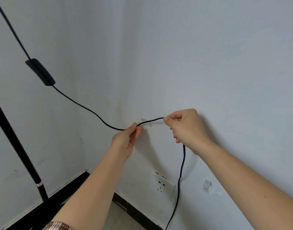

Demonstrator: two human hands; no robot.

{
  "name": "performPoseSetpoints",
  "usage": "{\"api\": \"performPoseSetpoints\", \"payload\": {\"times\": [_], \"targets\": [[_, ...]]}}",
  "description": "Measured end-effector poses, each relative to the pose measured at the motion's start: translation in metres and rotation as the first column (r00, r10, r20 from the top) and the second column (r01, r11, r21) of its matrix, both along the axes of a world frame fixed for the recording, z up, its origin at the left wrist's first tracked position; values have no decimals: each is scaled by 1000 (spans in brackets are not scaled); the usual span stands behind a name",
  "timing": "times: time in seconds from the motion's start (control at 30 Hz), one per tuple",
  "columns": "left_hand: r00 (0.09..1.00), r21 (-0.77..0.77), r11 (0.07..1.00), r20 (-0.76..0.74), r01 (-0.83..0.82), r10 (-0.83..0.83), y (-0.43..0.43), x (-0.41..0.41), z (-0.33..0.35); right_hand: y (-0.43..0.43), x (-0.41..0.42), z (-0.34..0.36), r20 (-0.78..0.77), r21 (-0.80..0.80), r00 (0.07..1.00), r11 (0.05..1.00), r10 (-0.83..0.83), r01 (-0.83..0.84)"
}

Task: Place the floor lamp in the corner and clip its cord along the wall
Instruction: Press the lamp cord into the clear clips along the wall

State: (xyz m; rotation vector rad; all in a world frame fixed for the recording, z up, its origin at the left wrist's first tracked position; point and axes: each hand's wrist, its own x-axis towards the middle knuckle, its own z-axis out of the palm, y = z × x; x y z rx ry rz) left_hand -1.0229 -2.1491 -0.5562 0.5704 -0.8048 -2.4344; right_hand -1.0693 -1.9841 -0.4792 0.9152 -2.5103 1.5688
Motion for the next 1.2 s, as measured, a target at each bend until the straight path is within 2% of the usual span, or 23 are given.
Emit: {"api": "performPoseSetpoints", "payload": {"times": [0.1, 0.3, 0.5, 0.6, 0.9, 1.03, 1.2], "targets": [[1000, -14, 1000, -17, 4, -4, -3, -3, 4, -2, -1, 1, -25, -32, 999, 999, -29, 28], [999, -21, 999, -11, -31, 31, 0, -7, 4, 6, -2, -2, -134, 18, 986, 994, -101, 105], [993, -14, 993, 7, -119, 119, 5, -9, 9, 17, -1, -12, -182, 214, 981, 971, -64, 103], [991, -63, 990, 29, -128, 130, 6, -7, 13, 21, 1, -18, -191, 294, 981, 951, -40, 96], [991, -295, 952, 82, -78, 107, 17, -3, 20, 28, 8, -23, -261, 393, 965, 916, 28, 80], [984, -310, 945, 105, -103, 141, 24, -5, 23, 40, 7, -25, -228, 389, 974, 918, 13, 79], [976, -274, 949, 110, -152, 188, 28, -8, 23, 60, 1, -21, -127, 287, 991, 955, -38, 74]]}}
